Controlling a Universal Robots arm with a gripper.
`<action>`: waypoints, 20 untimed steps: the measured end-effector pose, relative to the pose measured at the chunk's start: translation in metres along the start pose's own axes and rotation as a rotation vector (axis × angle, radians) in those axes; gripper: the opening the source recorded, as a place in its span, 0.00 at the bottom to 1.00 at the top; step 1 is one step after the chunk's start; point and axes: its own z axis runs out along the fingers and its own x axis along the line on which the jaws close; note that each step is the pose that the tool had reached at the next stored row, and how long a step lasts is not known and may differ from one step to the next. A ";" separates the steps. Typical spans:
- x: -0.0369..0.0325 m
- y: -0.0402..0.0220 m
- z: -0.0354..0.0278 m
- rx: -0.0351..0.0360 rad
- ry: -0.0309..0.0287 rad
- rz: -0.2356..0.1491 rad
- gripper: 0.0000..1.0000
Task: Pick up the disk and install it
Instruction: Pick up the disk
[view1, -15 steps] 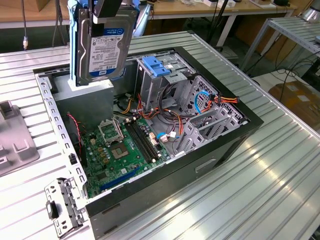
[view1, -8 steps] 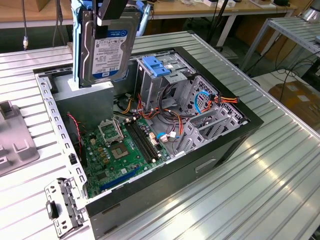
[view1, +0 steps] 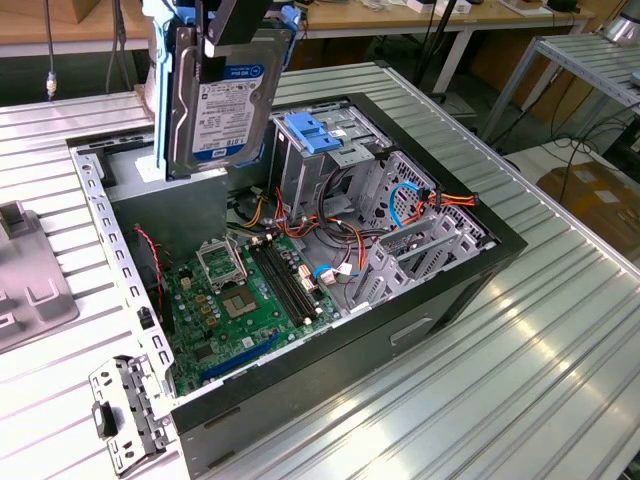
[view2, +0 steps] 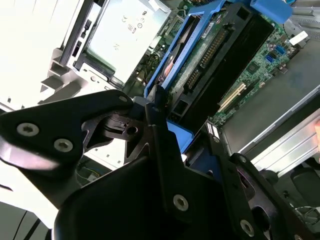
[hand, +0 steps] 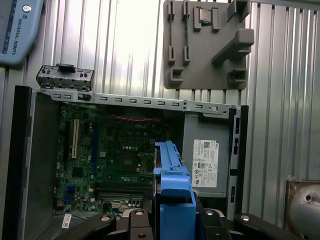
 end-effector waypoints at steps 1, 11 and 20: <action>0.0009 -0.0005 -0.0001 0.0000 0.0000 0.000 0.37; 0.0152 -0.0081 -0.0012 0.0000 0.0000 0.000 0.37; 0.0234 -0.0123 -0.0019 -0.0001 0.0001 0.000 0.37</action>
